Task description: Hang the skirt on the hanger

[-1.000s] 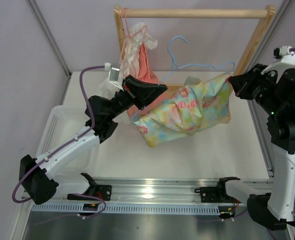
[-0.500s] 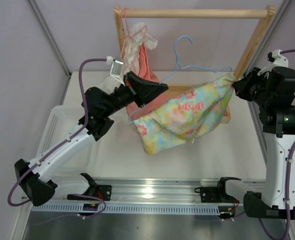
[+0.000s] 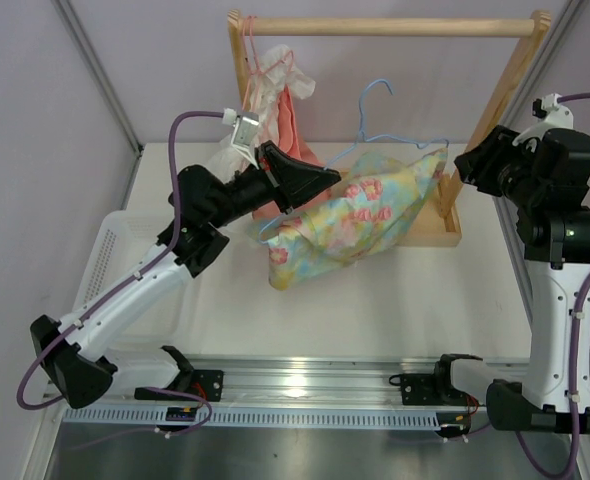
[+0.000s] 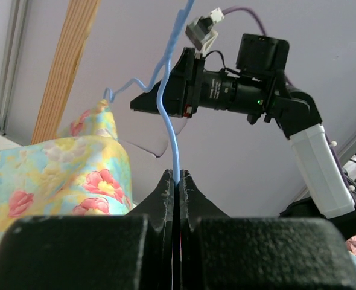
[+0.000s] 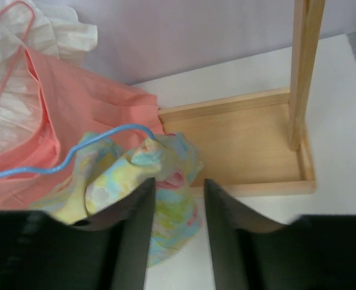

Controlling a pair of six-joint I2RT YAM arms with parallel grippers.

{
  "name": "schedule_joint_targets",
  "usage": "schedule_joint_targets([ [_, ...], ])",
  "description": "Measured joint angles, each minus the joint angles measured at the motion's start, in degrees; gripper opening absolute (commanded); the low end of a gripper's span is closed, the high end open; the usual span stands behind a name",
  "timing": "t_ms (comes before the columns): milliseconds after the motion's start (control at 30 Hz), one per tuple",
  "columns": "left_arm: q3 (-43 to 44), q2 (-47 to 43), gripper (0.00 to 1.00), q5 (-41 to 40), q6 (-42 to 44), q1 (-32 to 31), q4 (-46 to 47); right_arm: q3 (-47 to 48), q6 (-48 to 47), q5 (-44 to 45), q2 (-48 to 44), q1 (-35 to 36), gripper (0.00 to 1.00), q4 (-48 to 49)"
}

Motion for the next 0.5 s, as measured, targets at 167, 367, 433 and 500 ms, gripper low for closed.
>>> schedule_joint_targets([
  [167,0.0,1.2,0.00,-2.4,0.5,-0.3,-0.8,0.0,-0.2,0.5,-0.1,0.0,0.65,0.0],
  [367,0.0,3.0,0.00,-7.2,0.6,-0.9,-0.2,-0.7,0.0,1.9,-2.5,0.8,0.63,-0.2],
  [433,0.6,3.9,0.00,-10.2,1.6,-1.7,-0.7,-1.3,0.7,2.2,-3.9,1.0,0.63,-0.1],
  [500,2.9,5.3,0.00,-13.9,3.7,-2.9,-2.4,-2.4,1.5,2.4,-5.7,1.3,0.63,0.0],
])
